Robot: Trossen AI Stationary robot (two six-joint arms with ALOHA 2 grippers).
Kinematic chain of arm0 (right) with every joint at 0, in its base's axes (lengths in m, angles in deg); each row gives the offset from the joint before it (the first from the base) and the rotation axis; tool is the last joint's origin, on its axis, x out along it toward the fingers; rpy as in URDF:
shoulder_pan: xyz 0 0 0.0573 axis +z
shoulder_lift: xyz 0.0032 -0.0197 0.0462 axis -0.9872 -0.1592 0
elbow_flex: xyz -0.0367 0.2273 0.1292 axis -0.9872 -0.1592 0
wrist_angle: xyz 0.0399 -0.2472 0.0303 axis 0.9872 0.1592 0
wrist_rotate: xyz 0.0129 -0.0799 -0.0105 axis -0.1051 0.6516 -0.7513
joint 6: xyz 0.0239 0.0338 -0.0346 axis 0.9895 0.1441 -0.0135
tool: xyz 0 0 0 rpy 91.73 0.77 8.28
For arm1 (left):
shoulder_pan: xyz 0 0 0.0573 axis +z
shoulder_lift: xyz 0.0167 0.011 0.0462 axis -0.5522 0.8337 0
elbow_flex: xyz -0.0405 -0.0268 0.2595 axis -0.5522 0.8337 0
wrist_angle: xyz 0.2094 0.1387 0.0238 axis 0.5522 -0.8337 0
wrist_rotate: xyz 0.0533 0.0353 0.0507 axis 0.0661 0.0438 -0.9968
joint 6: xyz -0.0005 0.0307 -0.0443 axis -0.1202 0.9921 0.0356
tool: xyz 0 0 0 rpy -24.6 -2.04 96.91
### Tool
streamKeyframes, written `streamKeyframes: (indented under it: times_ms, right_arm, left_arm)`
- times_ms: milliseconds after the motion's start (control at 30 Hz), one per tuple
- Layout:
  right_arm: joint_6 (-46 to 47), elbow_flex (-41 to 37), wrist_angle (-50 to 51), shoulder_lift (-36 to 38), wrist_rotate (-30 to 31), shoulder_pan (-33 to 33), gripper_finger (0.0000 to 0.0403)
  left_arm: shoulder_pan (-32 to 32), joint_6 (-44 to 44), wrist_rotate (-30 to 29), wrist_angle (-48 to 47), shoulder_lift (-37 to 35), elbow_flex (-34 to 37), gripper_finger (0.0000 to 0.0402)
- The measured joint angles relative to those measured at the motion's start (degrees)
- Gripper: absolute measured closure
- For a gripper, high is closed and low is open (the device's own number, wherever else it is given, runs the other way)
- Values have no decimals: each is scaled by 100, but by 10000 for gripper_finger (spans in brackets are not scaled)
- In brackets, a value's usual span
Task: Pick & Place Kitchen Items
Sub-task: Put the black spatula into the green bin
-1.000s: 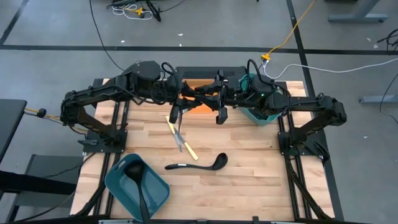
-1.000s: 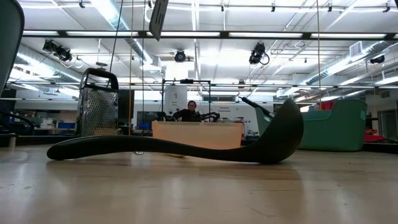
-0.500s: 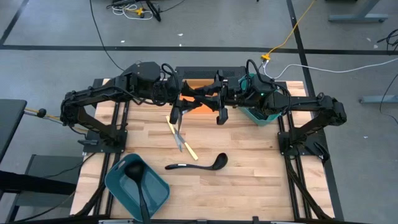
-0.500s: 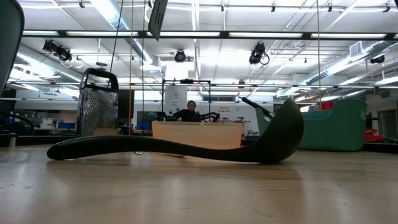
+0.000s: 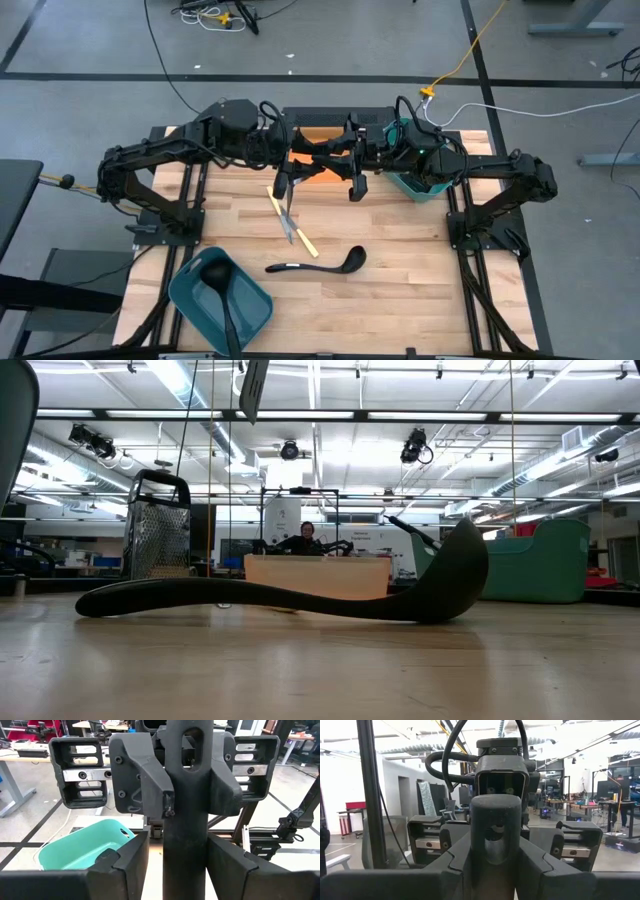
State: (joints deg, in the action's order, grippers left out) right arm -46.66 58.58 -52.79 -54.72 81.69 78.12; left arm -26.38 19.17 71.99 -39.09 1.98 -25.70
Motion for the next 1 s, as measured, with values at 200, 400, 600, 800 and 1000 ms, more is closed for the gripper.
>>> streamKeyframes:
  times_ms: [200, 400, 600, 800, 1000]
  right_arm:
    - [1, 0, 0, 3, -13, 2, 293]
    - [7, -7, 7, 75, -90, 2, 299]
    - [-17, -9, 15, 158, -112, 7, 296]
    - [-20, -9, 74, 192, -151, 7, 298]
    - [-120, -9, 149, 238, -149, 7, 297]
  left_arm:
    - [0, -241, 1, -17, -64, -6, 212]
    - [0, -256, -30, 10, -142, -9, 208]
    - [8, -320, -314, -98, -236, -9, 184]
    - [8, -387, -521, -240, -382, -8, 159]
    - [17, -426, -504, -460, -697, -6, 154]
